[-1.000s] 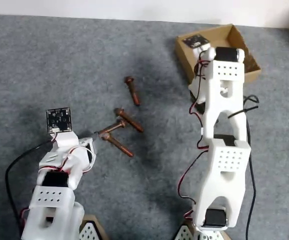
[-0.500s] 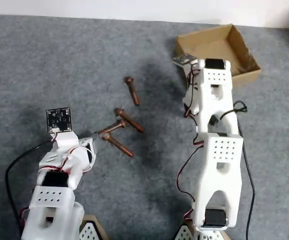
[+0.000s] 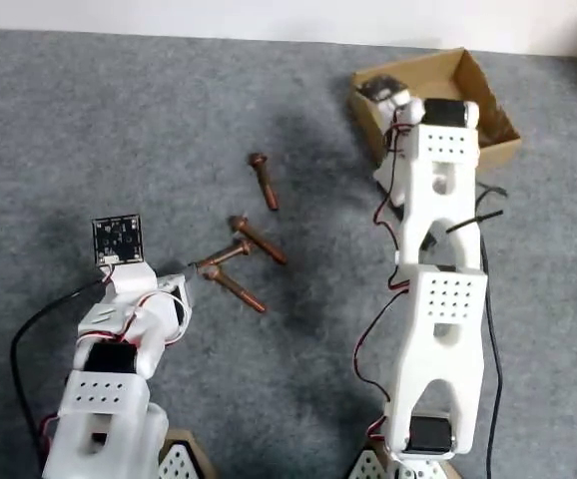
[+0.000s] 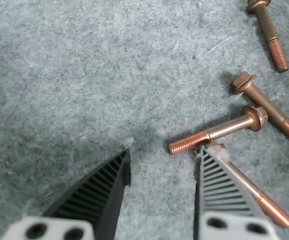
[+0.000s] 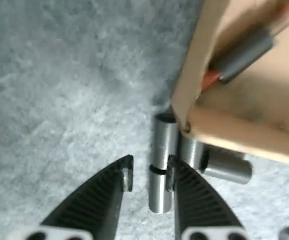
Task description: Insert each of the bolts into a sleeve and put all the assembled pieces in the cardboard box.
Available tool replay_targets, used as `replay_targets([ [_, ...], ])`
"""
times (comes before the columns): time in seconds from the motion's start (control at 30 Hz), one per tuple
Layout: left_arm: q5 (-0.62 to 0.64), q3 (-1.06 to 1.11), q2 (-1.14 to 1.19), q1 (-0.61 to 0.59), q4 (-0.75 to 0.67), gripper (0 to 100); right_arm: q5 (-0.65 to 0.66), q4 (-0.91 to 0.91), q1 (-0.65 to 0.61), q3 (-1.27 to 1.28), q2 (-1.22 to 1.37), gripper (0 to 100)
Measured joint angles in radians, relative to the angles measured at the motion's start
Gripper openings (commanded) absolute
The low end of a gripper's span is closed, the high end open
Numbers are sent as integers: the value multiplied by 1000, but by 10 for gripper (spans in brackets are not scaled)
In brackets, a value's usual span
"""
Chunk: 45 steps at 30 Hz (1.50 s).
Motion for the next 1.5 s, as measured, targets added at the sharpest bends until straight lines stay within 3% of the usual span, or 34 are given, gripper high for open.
replay_targets([
  [0.7,0,0,0,0,0,207,129,-57,8,-40,227,109],
  [1.5,0,0,0,0,0,207,133,-6,41,-38,43,109],
])
